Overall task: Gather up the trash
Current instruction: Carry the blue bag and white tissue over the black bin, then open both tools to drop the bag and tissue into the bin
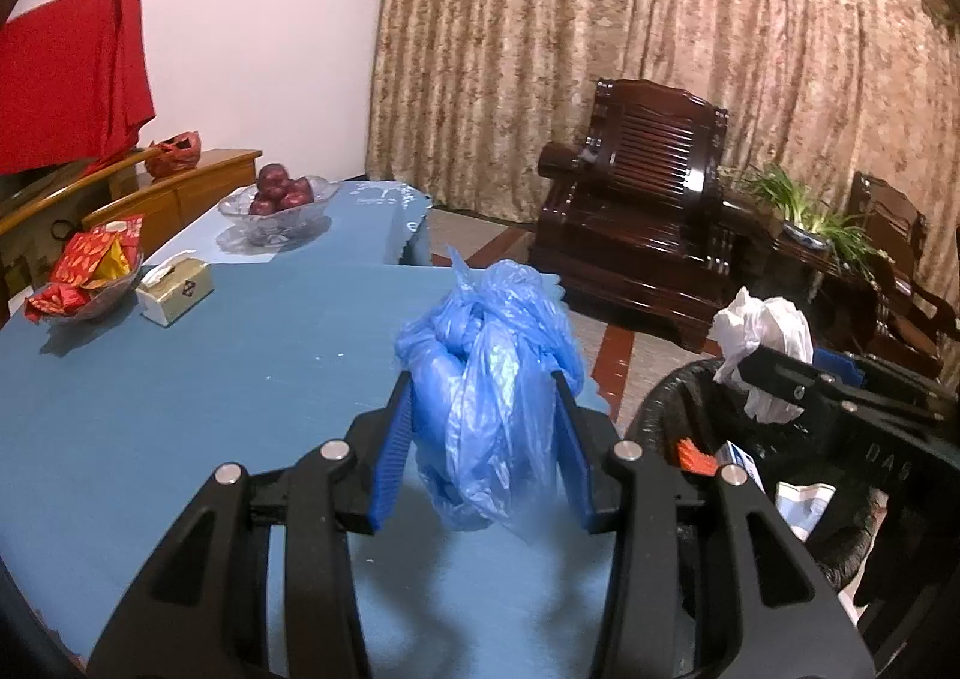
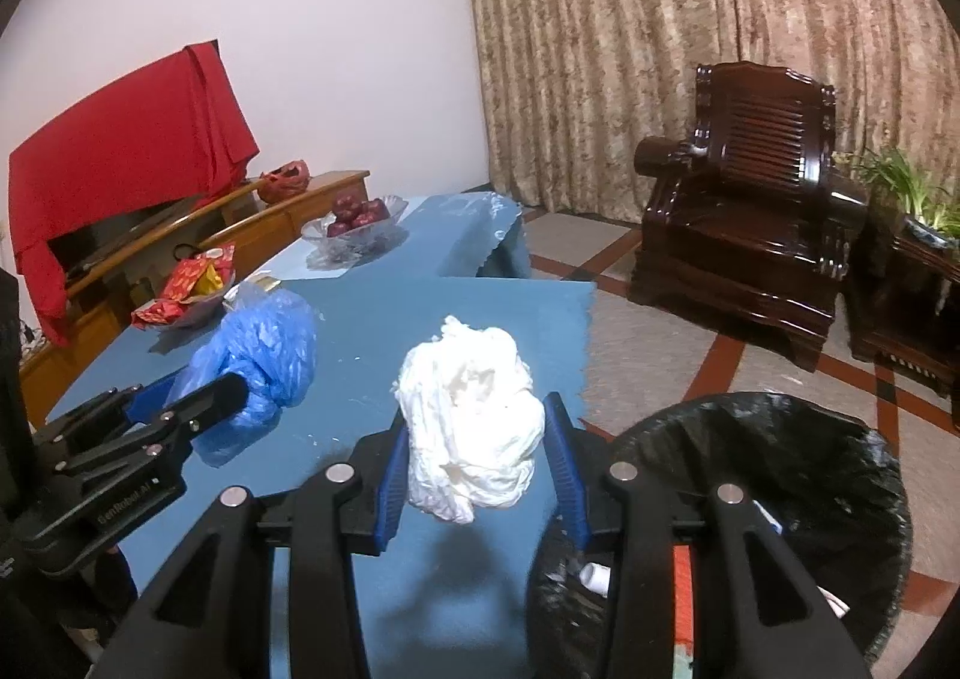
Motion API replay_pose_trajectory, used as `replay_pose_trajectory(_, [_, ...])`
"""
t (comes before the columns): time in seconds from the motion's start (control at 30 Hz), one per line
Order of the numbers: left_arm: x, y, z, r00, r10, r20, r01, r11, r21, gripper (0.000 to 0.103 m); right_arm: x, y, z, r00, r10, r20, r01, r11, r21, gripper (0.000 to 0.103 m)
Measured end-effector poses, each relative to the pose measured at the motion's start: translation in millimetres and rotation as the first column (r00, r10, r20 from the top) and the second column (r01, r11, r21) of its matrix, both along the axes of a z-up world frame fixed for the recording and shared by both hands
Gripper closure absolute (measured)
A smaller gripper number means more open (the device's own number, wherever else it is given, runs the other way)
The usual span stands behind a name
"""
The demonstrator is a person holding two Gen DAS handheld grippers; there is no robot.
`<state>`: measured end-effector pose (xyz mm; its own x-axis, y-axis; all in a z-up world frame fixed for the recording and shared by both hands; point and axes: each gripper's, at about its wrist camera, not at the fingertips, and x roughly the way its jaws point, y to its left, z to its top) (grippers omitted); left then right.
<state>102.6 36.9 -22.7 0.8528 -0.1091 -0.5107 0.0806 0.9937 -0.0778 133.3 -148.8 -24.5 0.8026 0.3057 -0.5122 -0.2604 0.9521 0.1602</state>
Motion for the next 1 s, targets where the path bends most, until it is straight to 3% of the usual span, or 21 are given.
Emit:
replay_pose_trajectory(0.5, [-4.7,-67.4,-8.0,0.990,-0.143,-0.010,0.143,0.990,0.003,0.060,-30.3,-89.2,-7.2,0.984,-0.177,-0.004,0.177,0.984,0.012,0.061])
replay_pose_trajectory(1.0, [17.0,-152.8,-23.6,0.953,-0.302,-0.010,0.302,0.953,0.007,0.060,-29.5,-166.5,-19.7,0.949,-0.314,-0.025,0.313,0.949,-0.031,0.061])
